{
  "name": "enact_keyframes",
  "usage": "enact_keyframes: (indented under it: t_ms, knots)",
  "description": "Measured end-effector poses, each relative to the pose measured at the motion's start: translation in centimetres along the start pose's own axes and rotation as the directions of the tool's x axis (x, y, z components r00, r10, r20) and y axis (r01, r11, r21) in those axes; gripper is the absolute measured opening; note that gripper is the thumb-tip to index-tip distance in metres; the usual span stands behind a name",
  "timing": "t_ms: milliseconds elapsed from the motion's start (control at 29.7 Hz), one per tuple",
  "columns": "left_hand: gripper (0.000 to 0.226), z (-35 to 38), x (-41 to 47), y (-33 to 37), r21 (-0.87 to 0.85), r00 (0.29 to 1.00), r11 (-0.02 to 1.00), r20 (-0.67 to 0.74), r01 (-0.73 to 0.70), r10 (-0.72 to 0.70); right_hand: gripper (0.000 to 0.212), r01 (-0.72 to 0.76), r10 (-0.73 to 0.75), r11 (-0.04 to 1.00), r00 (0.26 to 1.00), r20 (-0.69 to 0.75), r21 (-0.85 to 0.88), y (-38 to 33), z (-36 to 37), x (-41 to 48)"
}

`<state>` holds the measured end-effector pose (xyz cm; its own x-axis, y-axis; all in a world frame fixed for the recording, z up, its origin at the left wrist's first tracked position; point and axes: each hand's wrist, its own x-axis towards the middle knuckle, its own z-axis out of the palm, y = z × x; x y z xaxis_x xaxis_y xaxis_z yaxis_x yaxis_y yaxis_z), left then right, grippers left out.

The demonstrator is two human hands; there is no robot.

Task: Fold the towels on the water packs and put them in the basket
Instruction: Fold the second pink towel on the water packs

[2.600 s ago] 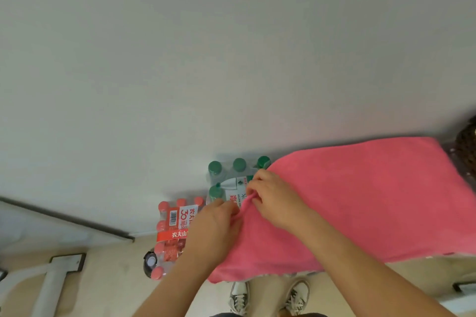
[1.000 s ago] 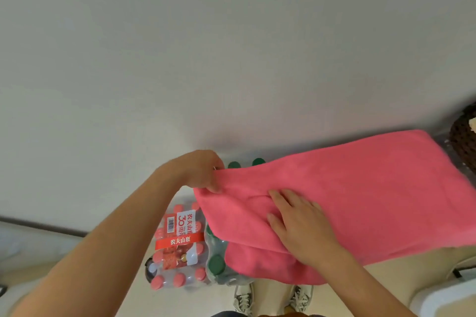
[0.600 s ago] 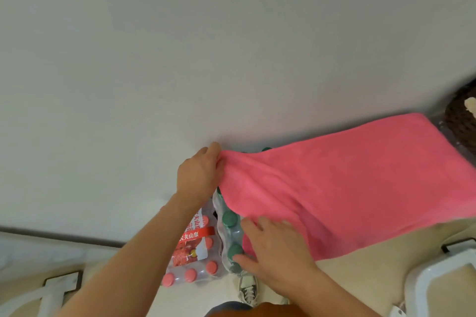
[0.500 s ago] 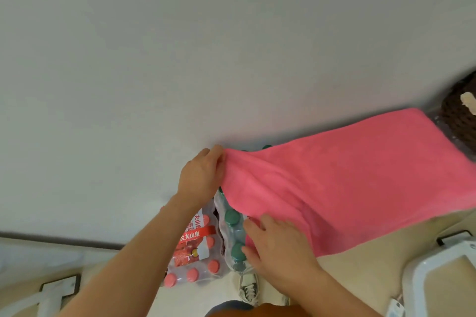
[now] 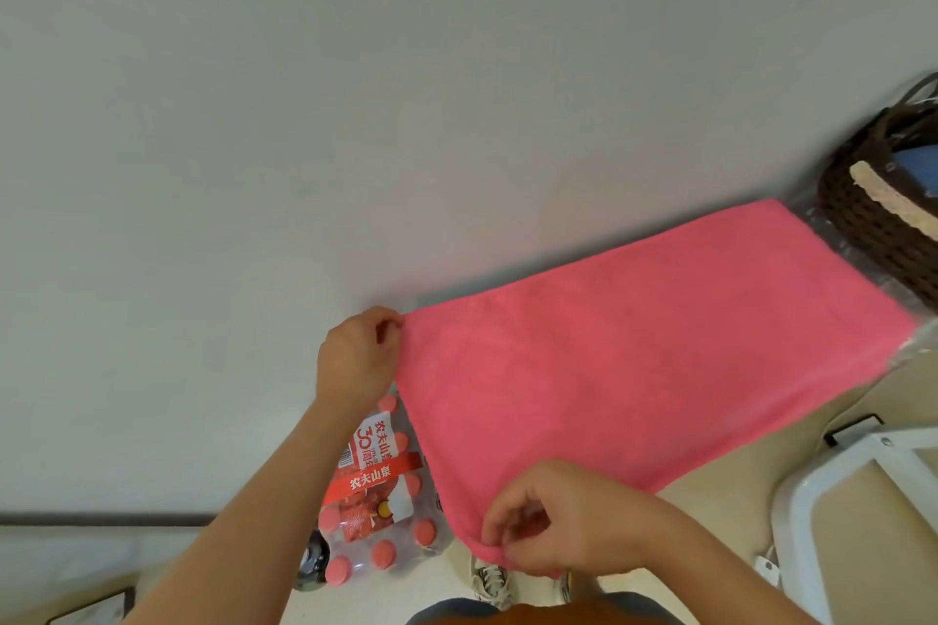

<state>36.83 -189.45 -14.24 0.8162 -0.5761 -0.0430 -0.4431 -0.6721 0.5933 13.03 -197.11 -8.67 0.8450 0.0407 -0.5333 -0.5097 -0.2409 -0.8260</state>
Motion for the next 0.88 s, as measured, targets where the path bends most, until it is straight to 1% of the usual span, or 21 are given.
enact_keyframes:
  t_ms: [67, 135, 168, 202, 236, 269, 303, 337, 404, 438, 538, 639, 707, 740, 808, 875]
  knots:
    - [0.022, -0.1, 0.0, -0.4, -0.055, 0.996, 0.995, 0.036, 0.086, -0.084, 0.021, -0.012, 0.013, 0.999, 1.0, -0.025, 0.03, 0.4, 0.3, 0.4]
    - [0.02, -0.2, 0.1, -0.5, -0.201, 0.979, 0.96, 0.088, 0.196, -0.182, 0.023, -0.03, 0.033, 0.998, 0.998, -0.051, 0.06, 0.5, 0.6, 0.8]
    - [0.02, -0.4, 0.1, -0.5, -0.318, 0.966, 0.913, 0.122, 0.254, -0.226, 0.023, -0.042, 0.047, 0.996, 0.997, -0.065, 0.078, 0.7, 0.6, 1.0]
    - [0.022, -0.6, 0.0, -0.5, -0.432, 0.95, 0.847, 0.165, 0.311, -0.265, 0.023, -0.055, 0.062, 0.994, 0.995, -0.078, 0.095, 0.8, 0.6, 1.0]
    - [0.024, -0.9, -0.1, -0.5, -0.515, 0.935, 0.781, 0.211, 0.353, -0.284, 0.022, -0.065, 0.076, 0.991, 0.993, -0.091, 0.113, 1.0, 0.6, 1.1]
    - [0.027, -1.2, -0.3, -0.6, -0.561, 0.931, 0.743, 0.24, 0.364, -0.275, 0.021, -0.075, 0.089, 0.989, 0.991, -0.105, 0.129, 1.1, 0.6, 1.0]
    - [0.029, -1.4, -0.5, -0.7, -0.564, 0.938, 0.75, 0.242, 0.344, -0.248, 0.021, -0.082, 0.099, 0.987, 0.988, -0.121, 0.142, 1.2, 0.5, 1.0]
    - [0.032, -1.5, -0.7, -0.9, -0.533, 0.954, 0.793, 0.213, 0.293, -0.21, 0.022, -0.081, 0.102, 0.985, 0.985, -0.139, 0.151, 1.3, 0.5, 0.8]
    - [0.033, -1.6, -1.1, -0.8, -0.426, 0.988, 0.892, 0.095, 0.151, -0.121, 0.025, -0.072, 0.101, 0.983, 0.98, -0.171, 0.167, 1.4, 0.2, 0.2]
    - [0.032, -1.7, -1.3, -0.4, -0.389, 0.996, 0.917, 0.028, 0.09, -0.086, 0.028, -0.07, 0.1, 0.983, 0.98, -0.174, 0.17, 1.4, 0.0, -0.2]
    - [0.026, -2.1, -1.7, 1.3, -0.355, 0.991, 0.934, -0.137, -0.043, -0.006, 0.039, -0.058, 0.088, 0.981, 0.983, -0.158, 0.185, 1.4, -1.0, -2.1]
    - [0.029, -2.3, -1.5, 3.9, -0.332, 0.96, 0.916, -0.239, -0.223, 0.147, 0.036, -0.064, 0.115, 0.975, 0.965, -0.235, 0.214, 1.9, -2.5, -4.4]
    - [0.032, -2.3, -1.3, 6.0, -0.37, 0.946, 0.878, -0.229, -0.303, 0.231, 0.034, -0.087, 0.15, 0.975, 0.936, -0.317, 0.204, 2.7, -3.6, -6.0]
    - [0.032, -2.3, -1.2, 7.3, -0.408, 0.949, 0.859, -0.189, -0.308, 0.251, 0.034, -0.097, 0.166, 0.974, 0.919, -0.358, 0.203, 3.1, -4.2, -6.8]
    - [0.026, -2.0, -1.2, 9.9, -0.501, 0.965, 0.828, -0.061, -0.251, 0.255, 0.032, -0.113, 0.185, 0.975, 0.885, -0.427, 0.189, 4.0, -5.3, -8.3]
    - [0.021, -1.5, -0.8, 12.5, -0.604, 0.962, 0.771, 0.027, -0.201, 0.272, 0.03, -0.134, 0.208, 0.974, 0.845, -0.493, 0.182, 5.2, -6.3, -9.7]
